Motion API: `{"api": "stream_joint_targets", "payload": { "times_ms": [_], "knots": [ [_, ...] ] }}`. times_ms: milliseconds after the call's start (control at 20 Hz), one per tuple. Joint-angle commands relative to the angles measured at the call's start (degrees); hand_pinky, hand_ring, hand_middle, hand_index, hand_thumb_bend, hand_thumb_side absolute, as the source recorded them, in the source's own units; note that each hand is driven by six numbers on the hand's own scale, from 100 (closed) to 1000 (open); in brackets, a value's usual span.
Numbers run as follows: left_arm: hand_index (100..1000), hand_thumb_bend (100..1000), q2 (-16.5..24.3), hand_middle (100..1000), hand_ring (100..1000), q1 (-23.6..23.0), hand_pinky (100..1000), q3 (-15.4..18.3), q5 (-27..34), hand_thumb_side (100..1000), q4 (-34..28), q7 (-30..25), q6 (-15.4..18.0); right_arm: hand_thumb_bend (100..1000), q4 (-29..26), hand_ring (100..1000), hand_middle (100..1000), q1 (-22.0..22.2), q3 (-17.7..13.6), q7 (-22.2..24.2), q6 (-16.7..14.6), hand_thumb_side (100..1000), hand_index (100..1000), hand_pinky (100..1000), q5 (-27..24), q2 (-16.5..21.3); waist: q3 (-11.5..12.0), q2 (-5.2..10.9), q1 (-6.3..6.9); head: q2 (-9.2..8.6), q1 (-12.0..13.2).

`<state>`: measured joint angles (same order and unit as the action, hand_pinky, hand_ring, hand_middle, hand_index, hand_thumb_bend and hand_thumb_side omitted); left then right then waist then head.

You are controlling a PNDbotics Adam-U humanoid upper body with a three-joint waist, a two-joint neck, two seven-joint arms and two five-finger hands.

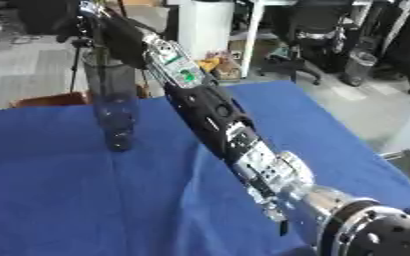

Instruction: Arrange flowers into the vase.

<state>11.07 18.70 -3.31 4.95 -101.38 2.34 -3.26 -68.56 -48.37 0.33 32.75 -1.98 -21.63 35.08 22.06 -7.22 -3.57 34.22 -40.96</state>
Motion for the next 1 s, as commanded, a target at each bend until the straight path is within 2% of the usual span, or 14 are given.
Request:
{"api": "stream_joint_targets", "payload": {
  "times_ms": [50,650,700,750,850,900,1000],
  "knots": [
    [773,582,1.0,607,571,0.5,410,0.3,-0.2,727,-0.5,0.0,0.0,100,-0.6,1000,699,-1.4,-0.8,-0.4,-0.8,954,699,1000,0.8,2.3,0.1,1.5,-0.45,-0.29,0.1],
    [773,582,1.0,607,571,0.5,410,0.3,-0.2,727,-0.5,0.0,0.0,100,-0.5,1000,699,-1.4,-0.7,-0.7,-1.2,954,699,1000,1.2,2.3,0.1,1.49,-0.44,-0.29,0.1],
    [773,580,1.0,607,570,0.5,413,0.3,-0.2,727,-0.4,0.1,0.0,100,-0.3,1000,728,-1.4,-0.9,-0.8,-1.3,971,729,1000,1.3,2.5,0.1,1.54,-0.49,-0.24,0.2],
    [773,572,1.1,607,570,0.5,413,0.4,-0.3,736,-0.4,0.1,0.0,100,0.2,1000,772,-1.2,-1.1,-1.3,-1.7,985,886,1000,1.8,3.3,0.1,1.56,-0.66,-0.17,0.3],
    [773,572,1.1,607,570,0.5,413,0.4,-0.3,736,-0.4,0.1,0.0,100,0.9,1000,772,-1.1,-1.1,-2.4,-3.0,985,886,1000,3.2,3.9,0.2,1.56,-0.78,-0.13,0.3],
    [773,572,1.1,607,570,0.5,414,0.4,-0.3,738,-0.4,0.1,0.0,100,1.2,1000,793,-1.0,-0.9,-2.6,-3.8,977,936,1000,4.0,4.1,0.2,1.52,-0.84,-0.08,0.3],
    [773,572,1.1,607,570,0.5,414,0.4,-0.3,738,-0.4,0.2,0.0,100,1.7,1000,807,-1.0,-0.8,-2.5,-5.3,973,963,1000,5.8,4.2,0.3,1.43,-0.88,-0.06,0.3]
  ]
}}
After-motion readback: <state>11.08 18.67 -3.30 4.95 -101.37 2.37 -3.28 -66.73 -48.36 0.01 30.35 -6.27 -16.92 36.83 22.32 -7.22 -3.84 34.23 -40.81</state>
